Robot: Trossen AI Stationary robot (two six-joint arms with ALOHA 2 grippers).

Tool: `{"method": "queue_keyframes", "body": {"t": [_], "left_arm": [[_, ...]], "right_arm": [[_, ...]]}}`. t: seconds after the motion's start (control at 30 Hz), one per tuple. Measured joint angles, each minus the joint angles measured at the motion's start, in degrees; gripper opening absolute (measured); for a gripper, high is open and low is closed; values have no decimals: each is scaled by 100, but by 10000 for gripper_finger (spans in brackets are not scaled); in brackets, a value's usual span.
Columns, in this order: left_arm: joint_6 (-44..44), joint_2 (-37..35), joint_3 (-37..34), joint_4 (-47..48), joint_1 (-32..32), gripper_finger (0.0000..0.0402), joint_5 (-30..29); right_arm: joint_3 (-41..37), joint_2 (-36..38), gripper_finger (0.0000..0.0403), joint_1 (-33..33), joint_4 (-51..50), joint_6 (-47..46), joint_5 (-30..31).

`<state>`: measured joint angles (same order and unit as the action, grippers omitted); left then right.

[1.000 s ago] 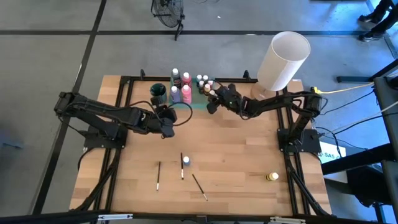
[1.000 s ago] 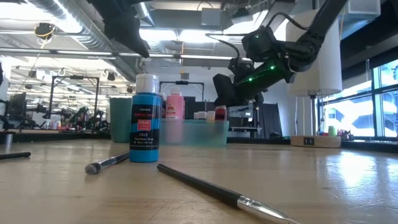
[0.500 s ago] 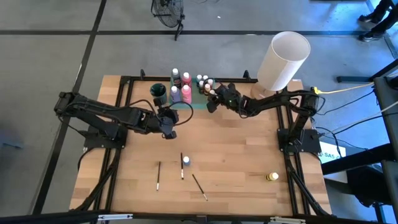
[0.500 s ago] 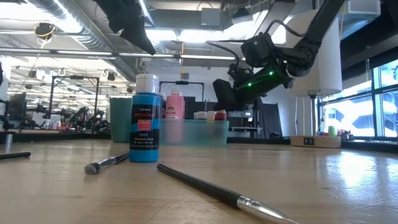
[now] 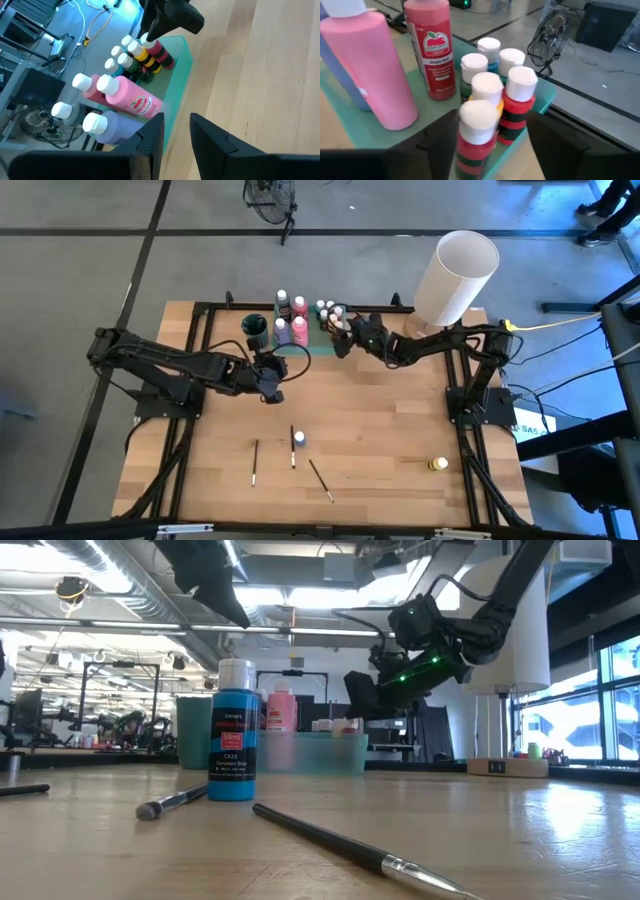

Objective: Pick & Place Paint Supplies
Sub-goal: Put the small red paint bottle into the green bin, then put the silver paintbrush into the green cup

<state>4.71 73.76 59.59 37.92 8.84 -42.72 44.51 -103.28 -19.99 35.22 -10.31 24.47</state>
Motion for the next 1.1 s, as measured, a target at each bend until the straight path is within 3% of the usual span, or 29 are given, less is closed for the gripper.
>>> {"method": "queue_keyframes", "body": {"t": [0.2,0.43,0.6,0.93,1.1], "left_arm": [[2,0,0,28,0,88,2],[46,2,0,139,2,88,2],[60,2,2,239,28,88,2],[634,-13,2,934,386,88,4],[837,-13,2,1097,593,88,4]], "right_arm": [[0,2,271,16,82,68,-28],[24,339,267,284,190,393,148],[28,981,265,678,-32,437,214],[33,3227,265,1829,-2352,-105,-207],[33,3930,265,2342,-3306,-710,-1158]]}}
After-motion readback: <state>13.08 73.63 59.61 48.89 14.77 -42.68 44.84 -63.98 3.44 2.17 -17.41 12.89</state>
